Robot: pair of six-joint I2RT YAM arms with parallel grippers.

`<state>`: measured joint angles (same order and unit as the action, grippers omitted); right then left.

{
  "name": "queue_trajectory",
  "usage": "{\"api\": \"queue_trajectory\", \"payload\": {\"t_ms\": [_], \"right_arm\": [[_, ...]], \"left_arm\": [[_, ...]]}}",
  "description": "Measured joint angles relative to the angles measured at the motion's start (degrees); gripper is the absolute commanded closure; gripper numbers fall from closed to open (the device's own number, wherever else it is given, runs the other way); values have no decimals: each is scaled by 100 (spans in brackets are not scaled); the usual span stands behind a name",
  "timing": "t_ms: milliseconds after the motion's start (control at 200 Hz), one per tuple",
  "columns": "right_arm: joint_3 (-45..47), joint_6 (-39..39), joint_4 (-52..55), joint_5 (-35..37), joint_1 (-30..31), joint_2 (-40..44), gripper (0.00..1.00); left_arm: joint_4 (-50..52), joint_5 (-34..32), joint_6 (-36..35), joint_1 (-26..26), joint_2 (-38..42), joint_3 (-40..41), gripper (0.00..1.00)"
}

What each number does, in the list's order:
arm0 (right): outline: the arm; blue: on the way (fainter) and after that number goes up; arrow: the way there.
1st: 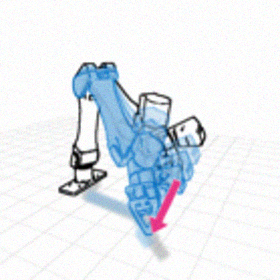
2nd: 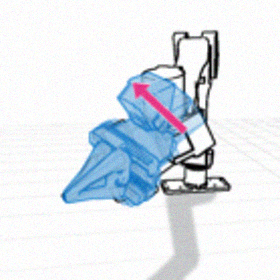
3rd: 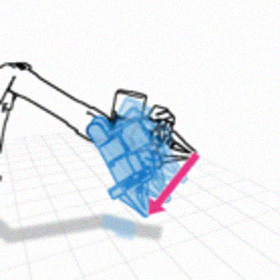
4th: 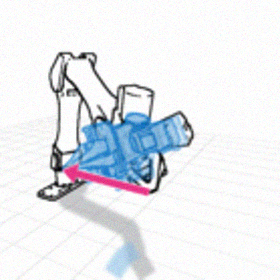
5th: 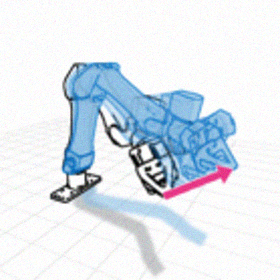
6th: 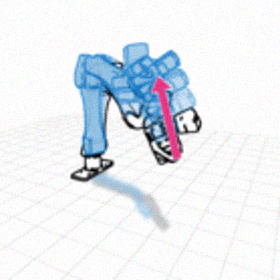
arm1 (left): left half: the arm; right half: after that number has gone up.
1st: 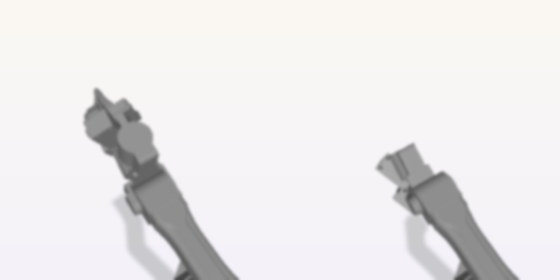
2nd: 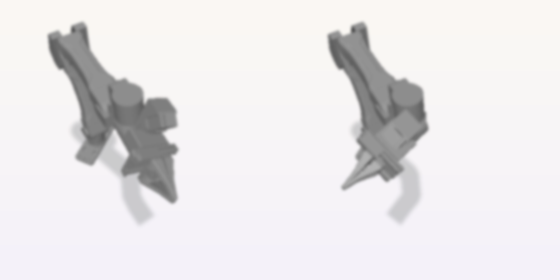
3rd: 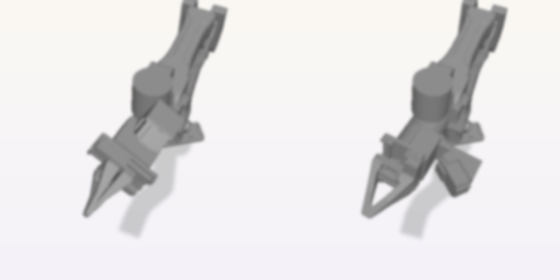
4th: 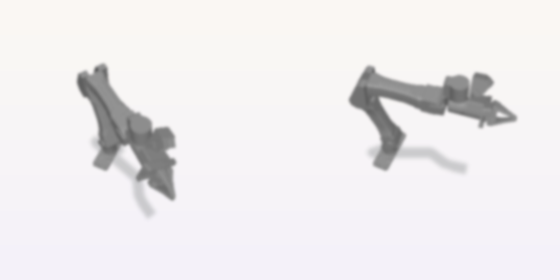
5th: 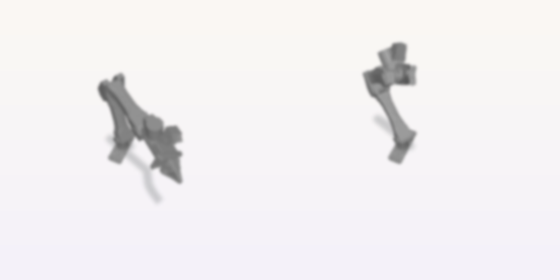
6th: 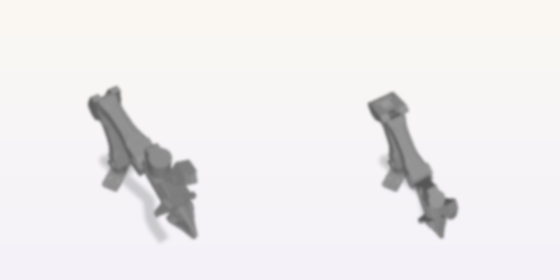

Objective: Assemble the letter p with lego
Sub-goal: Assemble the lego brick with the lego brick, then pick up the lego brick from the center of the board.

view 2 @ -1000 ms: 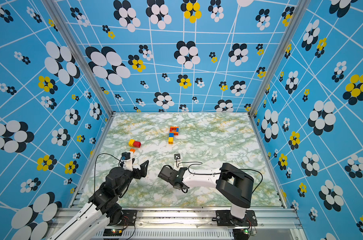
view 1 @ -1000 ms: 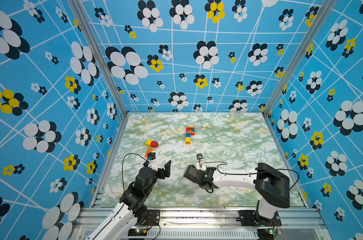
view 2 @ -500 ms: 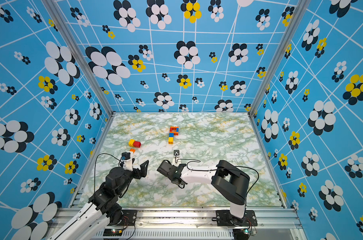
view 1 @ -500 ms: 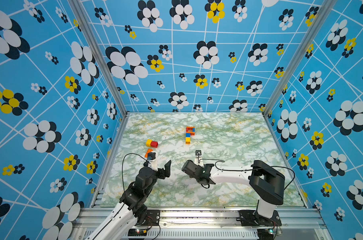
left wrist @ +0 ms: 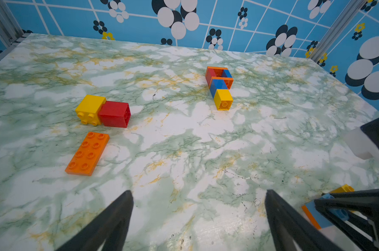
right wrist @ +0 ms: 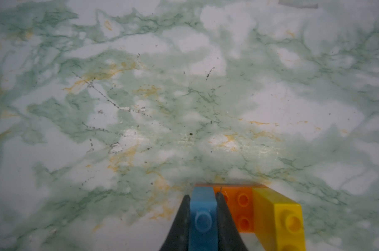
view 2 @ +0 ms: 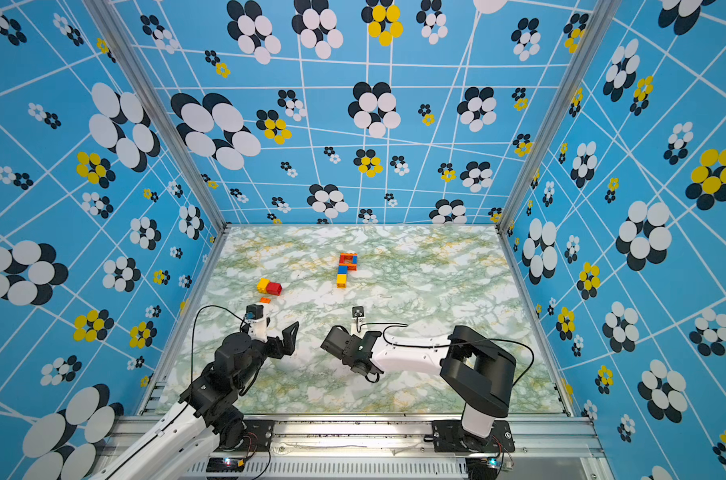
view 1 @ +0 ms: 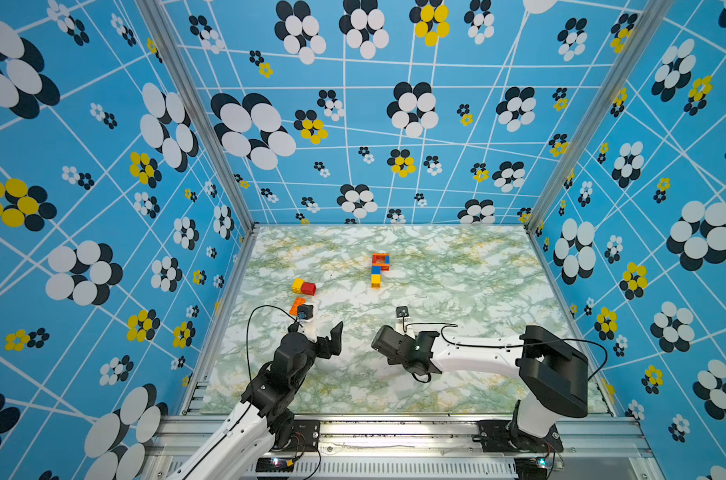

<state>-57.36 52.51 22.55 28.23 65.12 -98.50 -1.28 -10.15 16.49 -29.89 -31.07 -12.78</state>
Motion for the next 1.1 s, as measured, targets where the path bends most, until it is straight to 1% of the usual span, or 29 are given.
{"api": "queue_trajectory", "payload": {"t_ms": [95, 165, 285, 395, 475, 615, 710, 925, 1049, 1099], "right_arm": [[-13, -144, 42, -181, 0, 9, 68], [-13, -251, 79, -319, 0, 37, 62], [-13, -437, 90, -479, 0, 299, 56], [11, -636, 46, -603, 0, 822, 51], [107, -748, -46, -632, 0, 1250, 50], [505, -973, -243, -654, 0, 2046, 50], [933, -1097, -334, -636, 0, 2671, 49], [1799, -1305, -348, -428, -17, 4194, 47], [2201, -1333, -306, -212, -79, 5090, 46], [2343, -1333, -264, -138, -87, 5407, 46]], "left_arm": [[76, -50, 2, 26, -407, -109, 4], [315, -146, 7, 92, -813, -380, 4], [782, -227, 72, 498, -1683, -1163, 5], [1189, -328, 212, 914, -2409, -1860, 3], [1488, -382, 286, 1252, -2887, -2247, 4], [1980, -341, 352, 1991, -3681, -2761, 11], [2238, -299, 348, 2328, -4188, -3047, 16], [2706, -164, 192, 2487, -5386, -3816, 26], [2861, -122, 120, 2535, -5875, -4054, 33], [2924, -116, 74, 2559, -6039, -4142, 34]]}}
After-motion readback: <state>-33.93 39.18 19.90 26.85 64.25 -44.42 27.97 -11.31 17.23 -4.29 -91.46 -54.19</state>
